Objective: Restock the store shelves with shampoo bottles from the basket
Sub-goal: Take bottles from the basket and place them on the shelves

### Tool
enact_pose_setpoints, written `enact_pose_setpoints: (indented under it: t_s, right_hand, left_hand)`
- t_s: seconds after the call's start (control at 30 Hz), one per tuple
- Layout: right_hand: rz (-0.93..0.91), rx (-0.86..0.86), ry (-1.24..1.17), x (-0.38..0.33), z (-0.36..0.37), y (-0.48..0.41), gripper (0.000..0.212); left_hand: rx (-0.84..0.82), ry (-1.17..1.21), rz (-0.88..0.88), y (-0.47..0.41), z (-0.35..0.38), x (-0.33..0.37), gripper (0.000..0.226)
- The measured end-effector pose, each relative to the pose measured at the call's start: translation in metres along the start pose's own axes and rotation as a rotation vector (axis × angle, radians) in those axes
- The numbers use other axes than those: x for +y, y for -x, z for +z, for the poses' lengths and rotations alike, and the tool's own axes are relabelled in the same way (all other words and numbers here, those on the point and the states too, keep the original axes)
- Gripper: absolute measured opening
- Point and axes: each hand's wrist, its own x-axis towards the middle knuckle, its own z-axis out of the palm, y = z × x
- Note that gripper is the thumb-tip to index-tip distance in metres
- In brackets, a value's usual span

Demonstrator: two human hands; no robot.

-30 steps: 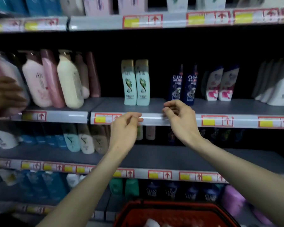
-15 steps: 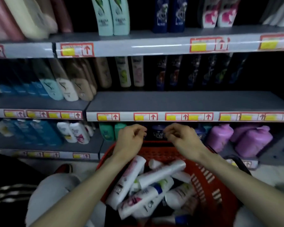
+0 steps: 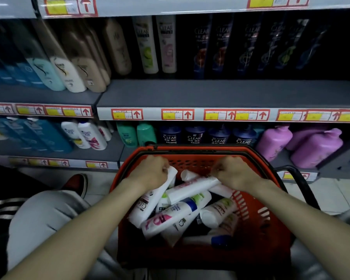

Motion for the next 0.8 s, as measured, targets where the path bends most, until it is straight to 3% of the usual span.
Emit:
enact_pose_setpoints:
  t_s: [0.1,0.2,0.3,0.43,0.57,0.67,0.8]
  right_hand:
    - [0.201,-0.128,-0.185,0.007,0.017,0.000,0.032]
    - [0.305,-0.122,-0.286,0.012,0.033,0.001,0.029]
    - [0.325,-0.032,-0.292,0.013,0.036,-0.006,0.039]
    - [0.453,-0.170,-0.527,0.009,0.040,-0.011,0.045]
    - [0.561,-0.290,-0.726,0.014,0.057,-0.014,0.061]
    - [0.649,-0.327,-0.897,0.015,0.072,-0.014,0.067]
    - [0.703,-0.296,-1.068,0.011,0.089,-0.018,0.065]
  left_hand:
    - [-0.158,-0.084,-0.142,-0.008,0.003,-0.017,0.022]
    - [-0.429,-0.100,-0.319,-0.012,0.011,-0.033,0.046]
    - [-0.549,-0.050,-0.403,-0.013,0.019,-0.043,0.073]
    - [-0.568,-0.062,-0.405,-0.012,0.030,-0.052,0.091]
    - [-0.470,-0.116,-0.372,-0.004,0.047,-0.054,0.099]
    - [-0.374,-0.138,-0.337,0.000,0.051,-0.049,0.090]
    - [-0.372,-0.090,-0.327,0.000,0.047,-0.045,0.067]
